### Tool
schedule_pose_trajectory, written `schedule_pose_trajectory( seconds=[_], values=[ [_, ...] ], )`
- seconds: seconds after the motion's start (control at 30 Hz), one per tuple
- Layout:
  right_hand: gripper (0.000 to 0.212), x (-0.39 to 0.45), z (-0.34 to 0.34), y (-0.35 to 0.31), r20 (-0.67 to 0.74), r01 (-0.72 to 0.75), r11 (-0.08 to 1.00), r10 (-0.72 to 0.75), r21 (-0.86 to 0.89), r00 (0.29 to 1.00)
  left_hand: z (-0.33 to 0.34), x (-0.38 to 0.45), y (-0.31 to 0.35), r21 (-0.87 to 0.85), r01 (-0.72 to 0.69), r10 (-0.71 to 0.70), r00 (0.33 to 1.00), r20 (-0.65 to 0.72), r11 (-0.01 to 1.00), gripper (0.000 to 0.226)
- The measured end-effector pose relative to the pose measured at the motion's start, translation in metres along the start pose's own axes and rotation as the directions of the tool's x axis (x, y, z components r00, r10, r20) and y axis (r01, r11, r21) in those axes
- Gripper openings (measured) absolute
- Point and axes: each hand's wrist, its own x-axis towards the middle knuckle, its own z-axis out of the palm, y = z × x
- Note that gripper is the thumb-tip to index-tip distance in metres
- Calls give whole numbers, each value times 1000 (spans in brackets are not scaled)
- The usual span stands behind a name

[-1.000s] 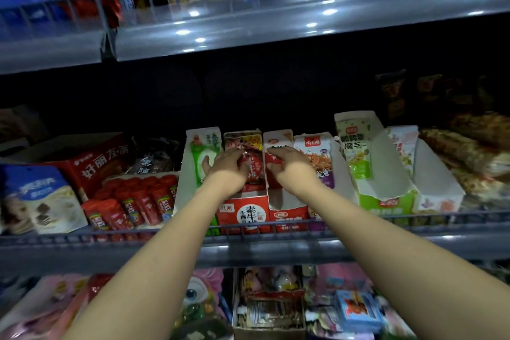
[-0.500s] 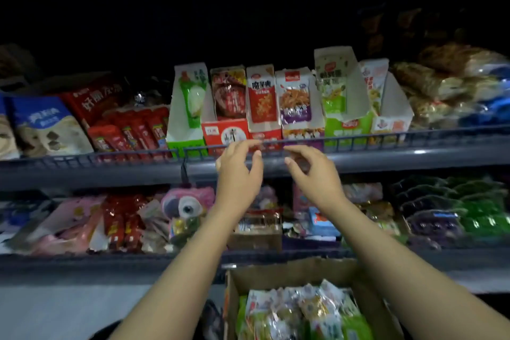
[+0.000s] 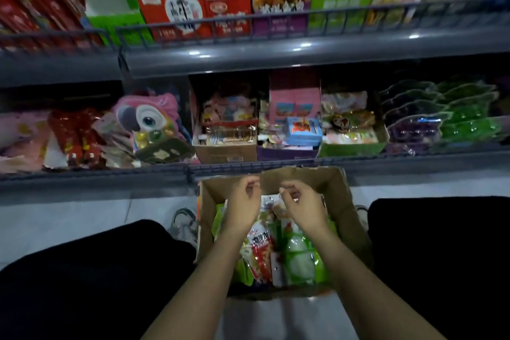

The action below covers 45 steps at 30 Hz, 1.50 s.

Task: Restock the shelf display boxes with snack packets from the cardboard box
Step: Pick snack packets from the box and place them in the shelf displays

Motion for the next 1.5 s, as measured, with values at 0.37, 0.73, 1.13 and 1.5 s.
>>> schedule_pose_trajectory(
  seconds=[0.37, 0.73, 1.13, 1.5],
  values=[
    [35, -5, 55, 106, 250, -352, 930, 366, -103, 896, 48, 3, -115, 89, 341, -351, 922, 161, 936, 24],
    [49, 6, 81, 129, 497, -462, 885, 428, -59, 755, 67, 21, -160, 102, 452, -463, 870, 168, 886, 37],
    [35, 9, 88, 126, 450, -503, 864, 458, -22, 767, 61, 28, -131, -142, 595, -548, 792, 269, 791, 14],
    [17, 37, 37, 47, 261, -326, 884, 245, 335, 934, 18, 48, -34, -375, 443, -383, 895, 228, 814, 5]
  ],
)
